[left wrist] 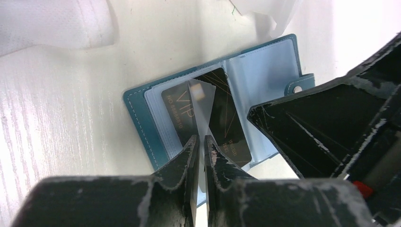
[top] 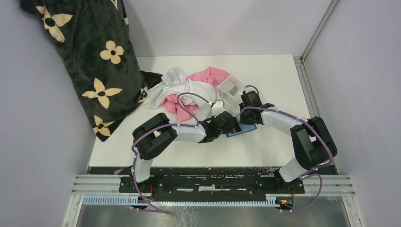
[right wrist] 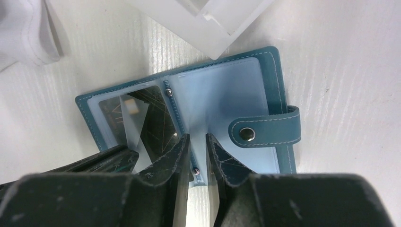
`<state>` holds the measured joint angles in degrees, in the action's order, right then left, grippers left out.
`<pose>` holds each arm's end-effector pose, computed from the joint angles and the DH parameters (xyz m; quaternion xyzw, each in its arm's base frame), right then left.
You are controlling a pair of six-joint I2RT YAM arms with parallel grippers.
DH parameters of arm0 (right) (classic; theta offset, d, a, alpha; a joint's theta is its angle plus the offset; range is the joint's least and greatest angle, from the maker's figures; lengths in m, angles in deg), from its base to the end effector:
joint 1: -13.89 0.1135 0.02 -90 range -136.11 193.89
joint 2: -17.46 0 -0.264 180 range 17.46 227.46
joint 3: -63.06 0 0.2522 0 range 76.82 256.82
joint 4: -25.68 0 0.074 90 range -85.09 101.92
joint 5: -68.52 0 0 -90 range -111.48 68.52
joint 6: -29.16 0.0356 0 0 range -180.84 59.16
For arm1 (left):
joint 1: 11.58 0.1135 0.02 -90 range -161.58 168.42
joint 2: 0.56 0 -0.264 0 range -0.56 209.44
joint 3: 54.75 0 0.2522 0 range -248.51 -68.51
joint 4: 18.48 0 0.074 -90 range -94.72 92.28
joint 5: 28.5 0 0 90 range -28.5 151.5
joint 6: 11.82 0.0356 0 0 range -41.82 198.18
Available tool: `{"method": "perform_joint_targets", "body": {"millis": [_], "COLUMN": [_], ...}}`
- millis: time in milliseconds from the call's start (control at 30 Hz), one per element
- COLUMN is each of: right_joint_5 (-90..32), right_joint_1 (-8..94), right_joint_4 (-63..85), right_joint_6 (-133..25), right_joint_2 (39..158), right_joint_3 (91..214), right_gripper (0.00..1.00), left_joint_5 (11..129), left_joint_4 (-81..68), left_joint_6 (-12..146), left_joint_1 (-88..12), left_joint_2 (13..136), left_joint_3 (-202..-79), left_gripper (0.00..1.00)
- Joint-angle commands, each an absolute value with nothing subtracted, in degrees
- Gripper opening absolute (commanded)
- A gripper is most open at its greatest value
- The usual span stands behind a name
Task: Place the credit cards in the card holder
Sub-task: Insert the credit card into the card holder.
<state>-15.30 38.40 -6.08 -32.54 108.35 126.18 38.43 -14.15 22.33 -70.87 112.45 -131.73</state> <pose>0.2770 0.1221 0.1657 0.0460 0.9625 0.0701 0.2582 0.2206 -0.3441 0.1390 -0.0572 0.8914 -0.2498 0.3738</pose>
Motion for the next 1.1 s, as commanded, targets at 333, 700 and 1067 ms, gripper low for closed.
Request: {"method": "perform_joint_targets", "body": {"millis": [333, 700, 1067], "right_joint_5": [-15.97, -16.06, -17.09], "right_joint_1": [37.63, 37.64, 37.66], "right_joint_4": [-7.71, -9.52, -9.5], "right_joint_6": [-31.92, -32.27, -32.71], "right_joint_2": [102.86, 101.75, 104.03], "right_joint_3": [126.65, 128.18, 129.33], "right_gripper": [0.34, 0.36, 0.37], "left_joint_5": [32.91, 31.89, 31.79], "left_joint_4": [-9.49, -8.85, -10.66], "left_joint_6": [22.96, 23.85, 24.89], "left_joint_1": [-70.49, -69.58, -69.7], "left_joint_2": [112.94, 109.99, 102.57], "left_joint_3": [-126.77, -125.47, -126.91], "left_gripper": [0.16, 0.16, 0.27]}}
